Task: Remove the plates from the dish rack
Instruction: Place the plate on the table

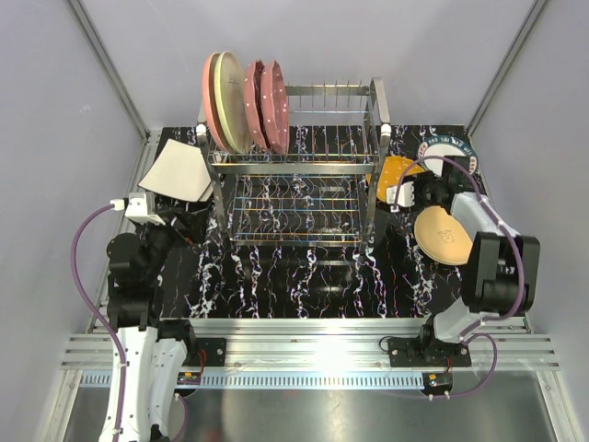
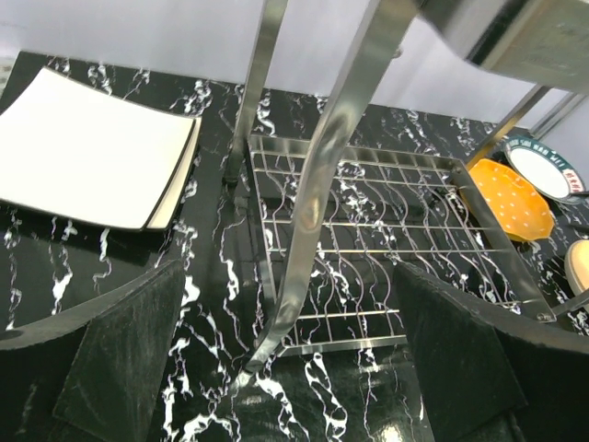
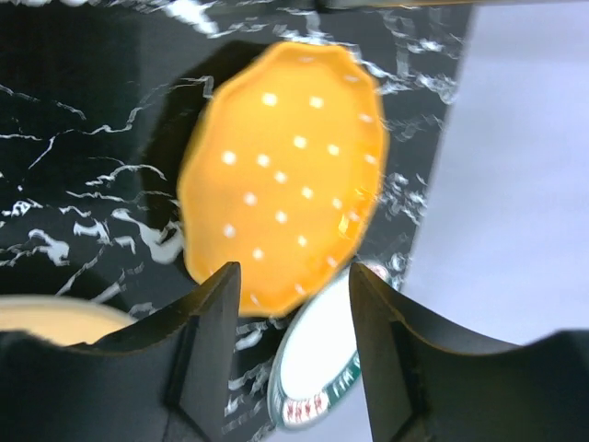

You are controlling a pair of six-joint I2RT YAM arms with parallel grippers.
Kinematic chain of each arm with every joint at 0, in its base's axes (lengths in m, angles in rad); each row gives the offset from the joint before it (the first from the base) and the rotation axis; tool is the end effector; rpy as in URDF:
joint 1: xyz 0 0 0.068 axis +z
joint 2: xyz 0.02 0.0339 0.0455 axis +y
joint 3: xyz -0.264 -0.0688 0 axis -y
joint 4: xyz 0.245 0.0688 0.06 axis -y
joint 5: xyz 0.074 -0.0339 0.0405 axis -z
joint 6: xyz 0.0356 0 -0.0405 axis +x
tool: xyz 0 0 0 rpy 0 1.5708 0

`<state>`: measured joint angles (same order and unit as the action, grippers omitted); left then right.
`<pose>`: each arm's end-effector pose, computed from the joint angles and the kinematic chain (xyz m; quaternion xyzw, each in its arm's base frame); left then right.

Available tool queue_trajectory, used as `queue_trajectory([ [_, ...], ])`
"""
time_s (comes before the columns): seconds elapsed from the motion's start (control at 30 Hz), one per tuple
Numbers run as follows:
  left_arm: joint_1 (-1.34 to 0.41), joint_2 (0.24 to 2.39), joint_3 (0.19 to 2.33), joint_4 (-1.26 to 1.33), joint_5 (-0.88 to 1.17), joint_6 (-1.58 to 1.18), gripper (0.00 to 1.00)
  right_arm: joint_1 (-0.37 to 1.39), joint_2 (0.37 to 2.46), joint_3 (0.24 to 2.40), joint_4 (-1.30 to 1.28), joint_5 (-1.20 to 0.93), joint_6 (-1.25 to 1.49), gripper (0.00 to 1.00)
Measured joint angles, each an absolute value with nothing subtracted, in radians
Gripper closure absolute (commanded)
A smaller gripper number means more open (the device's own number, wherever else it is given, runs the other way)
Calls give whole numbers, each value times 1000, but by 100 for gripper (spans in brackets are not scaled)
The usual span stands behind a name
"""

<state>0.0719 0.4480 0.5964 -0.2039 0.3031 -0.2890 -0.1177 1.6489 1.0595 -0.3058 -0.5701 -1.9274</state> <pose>0.1237 -0.0017 0.3174 -0.0268 0.7251 -0.1826 0.6635 0.3425 -0.0212 0.2093 -0.7695 0.4861 -0.1331 0.3922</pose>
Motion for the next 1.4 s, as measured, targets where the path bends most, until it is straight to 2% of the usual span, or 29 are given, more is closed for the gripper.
queue_trajectory([
  [0.23, 72, 487, 651, -320, 257, -299, 1, -118, 1361, 1058, -370, -557, -1520, 38],
  [0.33, 72, 516, 693, -381, 249, -309, 1, -118, 1255, 1057, -406, -535, -1322, 32],
  [0.37, 72, 527, 709, -401, 249, -313, 1, -118, 1221, 1057, -422, -532, -1254, 25],
  [0.4, 72, 536, 722, -417, 250, -317, 1, -119, 1186, 1055, -437, -528, -1187, 7],
  [0.43, 72, 542, 731, -428, 252, -320, 1, -119, 1156, 1050, -450, -522, -1131, 1],
  [0.6, 72, 556, 775, -494, 282, -334, 1, -127, 1031, 1044, -525, -509, -857, 0],
  [0.83, 72, 548, 859, -580, 329, -331, 1, -149, 1051, 1124, -653, -517, -572, 0],
  [1.23, 64, 525, 942, -627, 456, -352, 1, -157, 1035, 1156, -713, -655, -432, 0],
  [1.4, 0, 523, 938, -576, 491, -406, 1, -157, 1008, 1114, -699, -699, -410, 0],
])
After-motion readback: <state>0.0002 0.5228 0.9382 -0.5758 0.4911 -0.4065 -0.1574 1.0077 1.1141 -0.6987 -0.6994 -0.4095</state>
